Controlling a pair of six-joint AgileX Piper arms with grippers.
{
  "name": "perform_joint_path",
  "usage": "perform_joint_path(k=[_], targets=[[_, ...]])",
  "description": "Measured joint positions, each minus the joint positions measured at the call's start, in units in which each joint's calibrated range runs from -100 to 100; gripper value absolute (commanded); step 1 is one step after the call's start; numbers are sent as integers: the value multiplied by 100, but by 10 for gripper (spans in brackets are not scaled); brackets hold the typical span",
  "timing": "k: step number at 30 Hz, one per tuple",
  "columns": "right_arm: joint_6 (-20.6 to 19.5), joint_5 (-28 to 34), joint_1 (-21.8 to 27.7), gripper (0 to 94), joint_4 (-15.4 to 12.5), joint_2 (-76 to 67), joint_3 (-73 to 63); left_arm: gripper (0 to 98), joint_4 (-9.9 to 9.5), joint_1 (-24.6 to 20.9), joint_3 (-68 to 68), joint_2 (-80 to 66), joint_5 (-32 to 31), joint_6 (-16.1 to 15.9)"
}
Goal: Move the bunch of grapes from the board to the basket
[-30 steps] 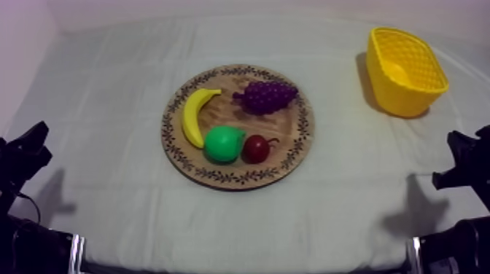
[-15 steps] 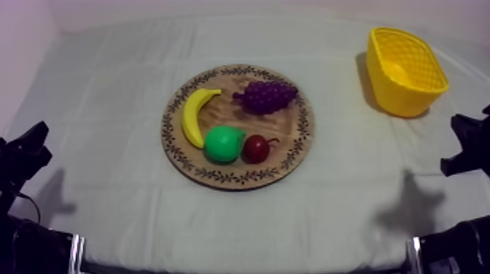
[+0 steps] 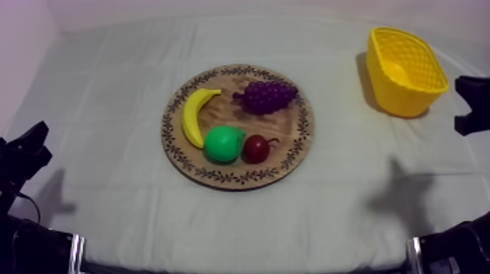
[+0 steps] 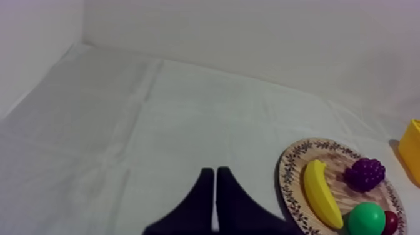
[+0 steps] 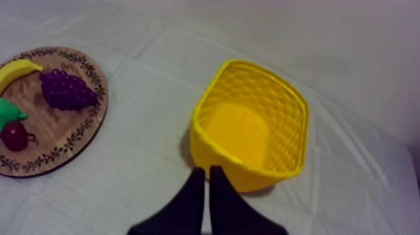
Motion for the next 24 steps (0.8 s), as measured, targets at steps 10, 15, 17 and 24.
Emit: perform_joint_path(k=[10, 15, 17, 24], targets=[[-198, 653, -484, 6, 239, 1008, -1061, 1, 0, 0, 0, 0, 0, 0], [-167, 1078, -747, 6, 268, 1649, -1614, 1, 0, 0, 0, 0, 0, 0], [-167, 1221, -811, 6, 256, 1922, -1834, 1, 0, 0, 0, 0, 0, 3], [-197, 1639, -1075, 6, 250, 2697, -2741, 1, 0, 0, 0, 0, 0, 3]])
